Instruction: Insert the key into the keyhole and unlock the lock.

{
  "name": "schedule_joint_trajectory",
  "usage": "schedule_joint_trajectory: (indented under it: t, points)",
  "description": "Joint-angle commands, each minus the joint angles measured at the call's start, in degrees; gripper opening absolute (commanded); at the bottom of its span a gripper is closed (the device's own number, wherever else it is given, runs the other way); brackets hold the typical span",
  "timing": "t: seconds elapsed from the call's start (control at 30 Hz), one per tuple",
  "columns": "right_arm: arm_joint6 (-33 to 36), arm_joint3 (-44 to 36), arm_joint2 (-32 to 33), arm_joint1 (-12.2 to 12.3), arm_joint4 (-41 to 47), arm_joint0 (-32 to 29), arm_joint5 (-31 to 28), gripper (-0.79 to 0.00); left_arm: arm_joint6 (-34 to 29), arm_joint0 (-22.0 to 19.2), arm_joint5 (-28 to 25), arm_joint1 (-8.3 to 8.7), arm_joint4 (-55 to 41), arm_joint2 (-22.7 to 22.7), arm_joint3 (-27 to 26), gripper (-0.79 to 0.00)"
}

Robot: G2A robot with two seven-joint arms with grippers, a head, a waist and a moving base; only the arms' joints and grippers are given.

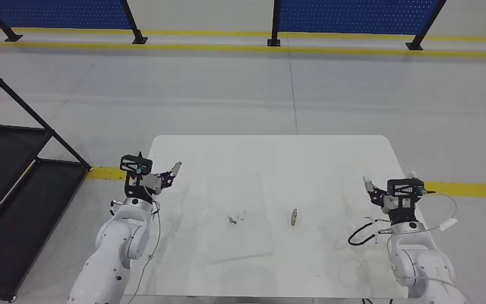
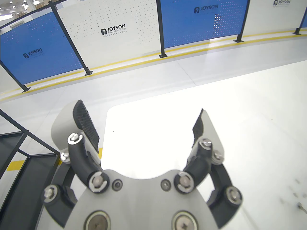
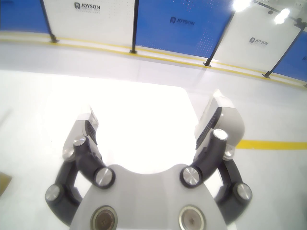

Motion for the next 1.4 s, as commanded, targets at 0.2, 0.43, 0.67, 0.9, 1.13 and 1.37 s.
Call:
schedule_joint_trajectory:
  t: [0.2, 0.43, 0.67, 0.9, 1.13, 1.37]
  points:
    - [0.0, 0.0, 0.0, 0.0, 0.0, 0.0, 0.0, 0.000, -3.4, -1.1, -0.8, -0.14, -2.6, 0.2, -2.3, 0.000]
    - [0.0, 0.0, 0.0, 0.0, 0.0, 0.0, 0.0, 0.000, -20.3, -3.1, -0.8, -0.21, -6.2, 0.8, -11.9, 0.000]
    - [0.0, 0.0, 0.0, 0.0, 0.0, 0.0, 0.0, 0.000, -43.6, -7.1, 0.9, -0.39, -16.7, 3.1, -20.1, 0.000]
    - [0.0, 0.0, 0.0, 0.0, 0.0, 0.0, 0.0, 0.000, -62.7, -13.1, 8.3, -0.56, -22.7, 7.0, -22.9, 0.000]
    - [0.0, 0.0, 0.0, 0.0, 0.0, 0.0, 0.0, 0.000, -80.3, -18.7, 21.8, -0.94, -20.9, 13.6, -22.9, 0.000]
    - [0.0, 0.0, 0.0, 0.0, 0.0, 0.0, 0.0, 0.000, -81.7, -18.3, 22.6, -1.28, -30.5, 13.2, -14.5, 0.000]
